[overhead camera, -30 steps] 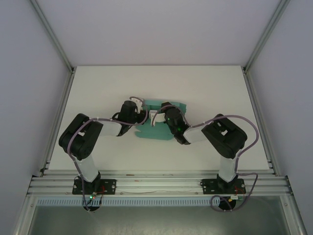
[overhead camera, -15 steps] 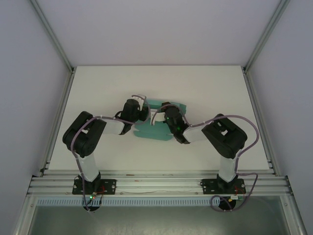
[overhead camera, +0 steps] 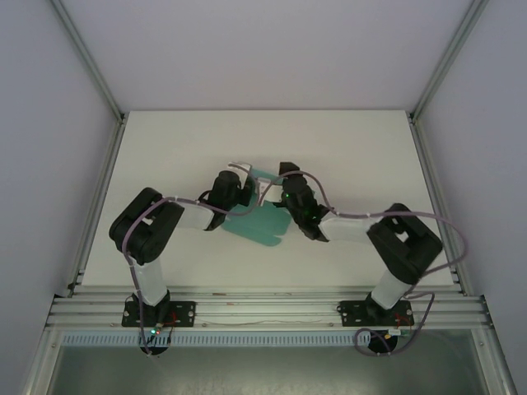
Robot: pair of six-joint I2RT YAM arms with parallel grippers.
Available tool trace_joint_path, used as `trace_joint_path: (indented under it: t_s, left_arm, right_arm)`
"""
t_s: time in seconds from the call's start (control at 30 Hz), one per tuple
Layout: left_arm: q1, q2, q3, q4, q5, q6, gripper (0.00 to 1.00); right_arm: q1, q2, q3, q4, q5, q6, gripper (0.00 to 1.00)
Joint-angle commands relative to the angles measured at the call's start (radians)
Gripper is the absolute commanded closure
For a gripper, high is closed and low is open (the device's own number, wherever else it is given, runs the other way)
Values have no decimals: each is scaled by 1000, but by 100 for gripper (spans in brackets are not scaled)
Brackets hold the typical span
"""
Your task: Assemble paper box
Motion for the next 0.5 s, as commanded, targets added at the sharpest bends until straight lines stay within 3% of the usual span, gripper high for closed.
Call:
trace_joint_path:
  t_s: [0.0,0.13,0.23,0.33,0.47]
  left_arm:
    - [-8,-39,-39,40,5,22,100]
    - [-9,-75,-99,72,43,27,100]
    - [-13,-99,-140,106,95,16,100]
    - [-26,-109,-169,129,118,5,100]
    - [-45,-102,-200,177,144,-16,100]
  right_arm:
    - [6,-156,-1,-239,-85,268,0]
    - [-4,-310,-3,-490,-278,439,0]
    - [-35,-374,-17,-479,-335,632,0]
    - [-117,-377,14,-439,-409,937,0]
    - [-208,-289,132,-519,-518,1263,0]
